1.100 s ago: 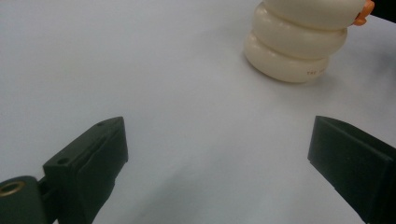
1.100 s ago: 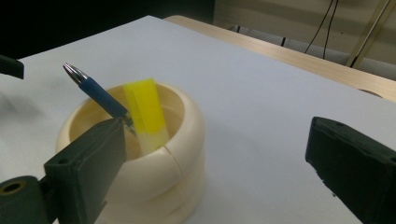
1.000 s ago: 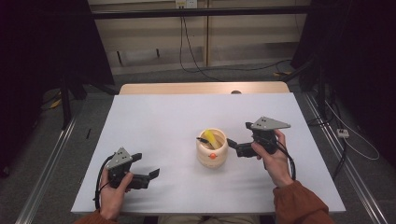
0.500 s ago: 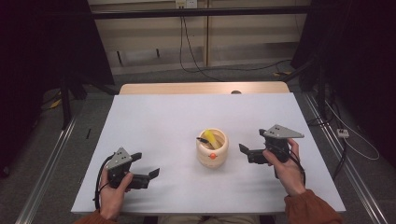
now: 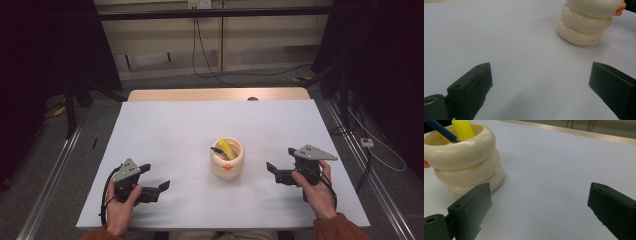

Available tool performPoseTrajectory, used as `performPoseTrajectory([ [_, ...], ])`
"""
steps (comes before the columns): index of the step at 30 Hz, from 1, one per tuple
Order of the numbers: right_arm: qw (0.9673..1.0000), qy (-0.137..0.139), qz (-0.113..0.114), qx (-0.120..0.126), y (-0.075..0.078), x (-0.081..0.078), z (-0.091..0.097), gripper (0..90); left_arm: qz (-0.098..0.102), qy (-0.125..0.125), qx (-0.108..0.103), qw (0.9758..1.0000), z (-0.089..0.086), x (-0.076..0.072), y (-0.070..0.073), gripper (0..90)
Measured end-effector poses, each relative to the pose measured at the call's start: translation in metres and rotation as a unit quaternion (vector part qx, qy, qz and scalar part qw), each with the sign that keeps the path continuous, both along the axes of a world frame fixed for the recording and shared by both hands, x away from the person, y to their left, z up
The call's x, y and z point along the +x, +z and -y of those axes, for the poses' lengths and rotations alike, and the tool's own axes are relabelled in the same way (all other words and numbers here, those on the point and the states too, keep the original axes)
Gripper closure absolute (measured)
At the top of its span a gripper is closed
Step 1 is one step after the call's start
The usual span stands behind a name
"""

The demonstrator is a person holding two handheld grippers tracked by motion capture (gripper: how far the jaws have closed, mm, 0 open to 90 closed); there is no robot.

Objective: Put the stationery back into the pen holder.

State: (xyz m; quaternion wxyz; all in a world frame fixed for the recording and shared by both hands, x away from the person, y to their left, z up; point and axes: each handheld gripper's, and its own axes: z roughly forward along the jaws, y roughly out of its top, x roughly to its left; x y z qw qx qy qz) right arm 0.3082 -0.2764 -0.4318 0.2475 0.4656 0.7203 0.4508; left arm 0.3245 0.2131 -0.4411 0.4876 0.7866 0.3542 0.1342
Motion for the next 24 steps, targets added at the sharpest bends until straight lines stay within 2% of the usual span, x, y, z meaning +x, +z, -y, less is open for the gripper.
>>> performPoseTrajectory([
  [11,0.9997,-0.023,0.000,-0.006,-0.007,-0.017,0.016,5.2,0.001,0.005,-0.001,1.0000,0.000,-0.001,0.001,4.9],
  [24,0.9986,-0.050,-0.012,-0.010,-0.021,-0.034,0.034,5.5,0.000,0.009,-0.002,1.0000,0.000,-0.003,0.001,4.9],
])
